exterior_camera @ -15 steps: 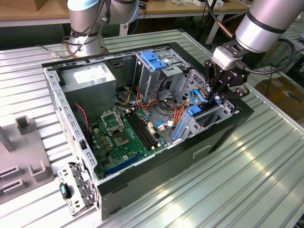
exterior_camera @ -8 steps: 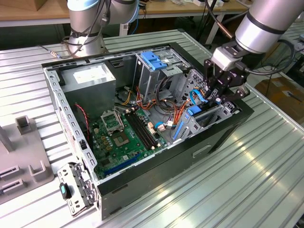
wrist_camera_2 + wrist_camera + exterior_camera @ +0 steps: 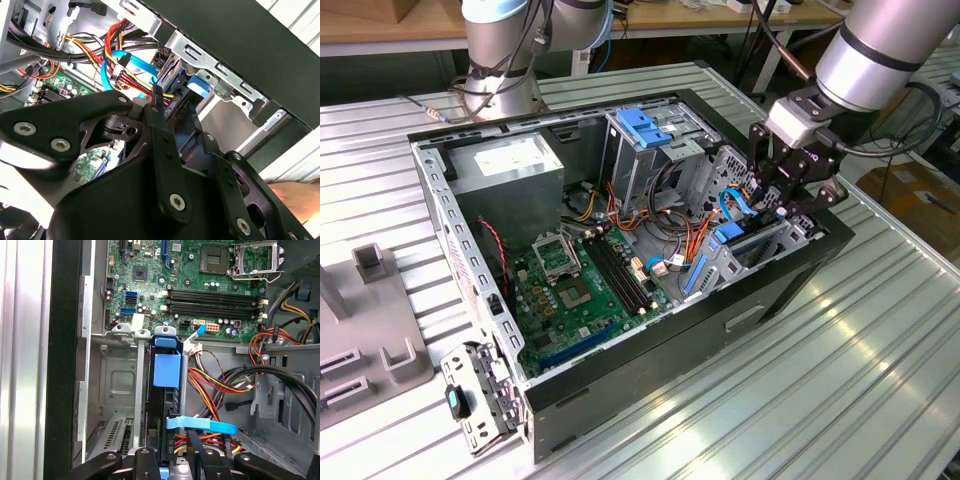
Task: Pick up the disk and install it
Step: 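Insert the second disk wire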
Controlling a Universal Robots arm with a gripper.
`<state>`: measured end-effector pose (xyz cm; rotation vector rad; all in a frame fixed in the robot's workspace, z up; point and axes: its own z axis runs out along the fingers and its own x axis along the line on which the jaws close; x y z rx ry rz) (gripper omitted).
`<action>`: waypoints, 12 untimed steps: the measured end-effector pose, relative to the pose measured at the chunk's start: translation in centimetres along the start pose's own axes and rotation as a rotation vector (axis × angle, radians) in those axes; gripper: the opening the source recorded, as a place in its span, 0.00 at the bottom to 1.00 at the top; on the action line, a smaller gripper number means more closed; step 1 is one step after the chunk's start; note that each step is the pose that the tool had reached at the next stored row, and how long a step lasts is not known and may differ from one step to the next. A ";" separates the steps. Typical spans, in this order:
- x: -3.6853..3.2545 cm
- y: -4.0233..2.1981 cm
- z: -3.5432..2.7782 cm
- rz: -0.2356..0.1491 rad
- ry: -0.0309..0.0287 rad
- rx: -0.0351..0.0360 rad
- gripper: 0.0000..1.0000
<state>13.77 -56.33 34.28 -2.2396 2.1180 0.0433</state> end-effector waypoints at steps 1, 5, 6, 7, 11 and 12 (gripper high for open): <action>-0.01 0.00 -0.12 0.000 -0.0001 0.0000 0.36; -0.07 -0.03 -1.12 0.000 -0.0001 0.0000 0.36; -0.08 -0.03 -1.28 0.000 -0.0001 0.0000 0.36; -0.08 -0.03 -1.41 0.000 -0.0002 0.0000 0.36; -0.13 -0.05 -2.24 0.000 -0.0001 0.0000 0.36; -0.14 -0.05 -2.34 0.000 -0.0004 0.0000 0.36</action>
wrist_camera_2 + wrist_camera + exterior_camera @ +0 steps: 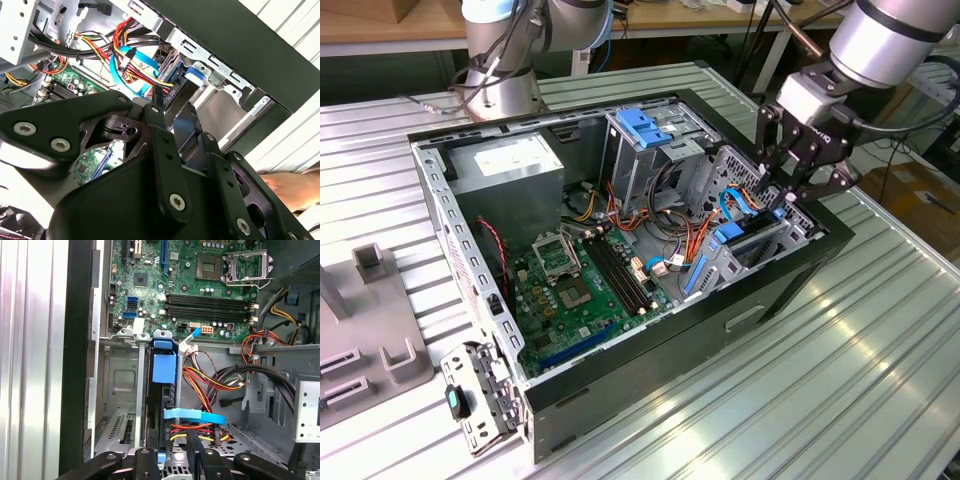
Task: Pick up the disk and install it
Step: 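Insert the second disk wire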
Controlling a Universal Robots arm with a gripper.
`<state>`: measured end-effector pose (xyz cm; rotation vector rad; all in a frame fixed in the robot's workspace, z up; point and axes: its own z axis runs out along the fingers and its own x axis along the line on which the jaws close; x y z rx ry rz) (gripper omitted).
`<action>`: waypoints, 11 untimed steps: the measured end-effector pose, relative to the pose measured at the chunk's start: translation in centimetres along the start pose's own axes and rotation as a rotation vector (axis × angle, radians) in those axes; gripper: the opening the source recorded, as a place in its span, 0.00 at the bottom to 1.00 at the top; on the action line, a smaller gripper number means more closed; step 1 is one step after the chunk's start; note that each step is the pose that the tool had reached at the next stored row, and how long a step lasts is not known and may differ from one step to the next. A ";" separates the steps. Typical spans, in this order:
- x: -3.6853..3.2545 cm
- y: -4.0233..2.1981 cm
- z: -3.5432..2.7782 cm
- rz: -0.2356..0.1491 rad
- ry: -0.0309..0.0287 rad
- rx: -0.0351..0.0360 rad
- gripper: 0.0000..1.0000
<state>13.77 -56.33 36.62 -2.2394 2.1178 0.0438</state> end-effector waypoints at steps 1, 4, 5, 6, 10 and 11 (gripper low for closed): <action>0.00 0.00 -0.01 0.000 0.0000 0.0000 0.36; -0.02 0.16 -0.05 0.000 0.0005 0.0000 0.36; -0.03 0.29 -0.05 0.000 0.0005 0.0000 0.36; -0.04 0.45 -0.05 0.000 0.0004 0.0000 0.36; -0.04 0.57 -0.05 0.000 0.0003 0.0000 0.36; -0.04 0.57 -0.05 0.000 0.0003 0.0000 0.36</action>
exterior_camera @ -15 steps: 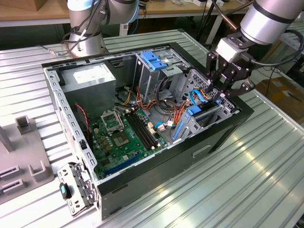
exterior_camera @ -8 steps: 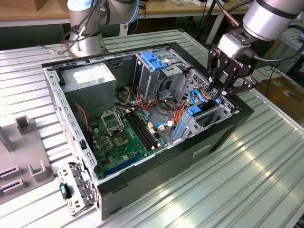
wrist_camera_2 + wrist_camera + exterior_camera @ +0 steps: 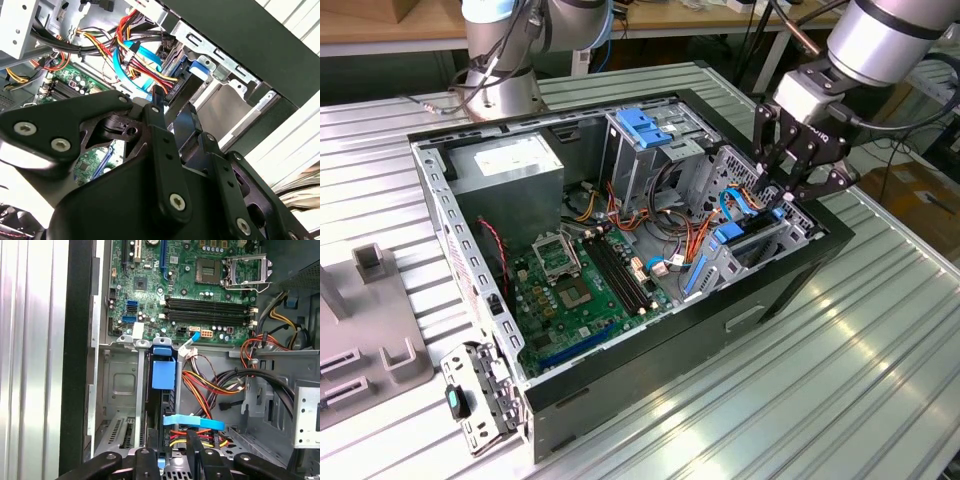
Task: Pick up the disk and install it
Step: 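Insert the second disk wire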
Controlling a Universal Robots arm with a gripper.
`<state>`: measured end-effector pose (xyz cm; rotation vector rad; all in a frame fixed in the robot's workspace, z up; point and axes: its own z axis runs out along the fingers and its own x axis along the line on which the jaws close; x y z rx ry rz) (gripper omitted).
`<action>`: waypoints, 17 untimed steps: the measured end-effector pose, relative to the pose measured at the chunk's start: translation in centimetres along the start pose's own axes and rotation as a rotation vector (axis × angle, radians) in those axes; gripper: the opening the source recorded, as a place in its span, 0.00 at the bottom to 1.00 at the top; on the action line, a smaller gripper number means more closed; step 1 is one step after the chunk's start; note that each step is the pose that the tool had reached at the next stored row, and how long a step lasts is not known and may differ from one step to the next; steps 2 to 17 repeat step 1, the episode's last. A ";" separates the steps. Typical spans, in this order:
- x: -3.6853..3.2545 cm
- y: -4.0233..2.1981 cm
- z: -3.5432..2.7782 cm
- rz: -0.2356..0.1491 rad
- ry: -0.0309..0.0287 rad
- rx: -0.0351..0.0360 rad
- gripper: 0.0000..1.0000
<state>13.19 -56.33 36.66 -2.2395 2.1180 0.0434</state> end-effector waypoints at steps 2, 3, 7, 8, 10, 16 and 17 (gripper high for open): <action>0.00 0.00 0.00 0.000 0.0000 0.0000 0.36; 0.00 0.00 0.00 0.000 0.0000 0.0000 0.36; 0.00 0.00 0.00 0.000 0.0000 0.0000 0.36; 0.00 0.00 0.00 0.000 0.0000 0.0000 0.36; 0.00 0.00 0.00 0.000 0.0000 0.0000 0.36; 0.00 0.00 0.00 0.000 0.0000 0.0000 0.36; 0.00 0.00 0.00 0.000 0.0000 0.0000 0.36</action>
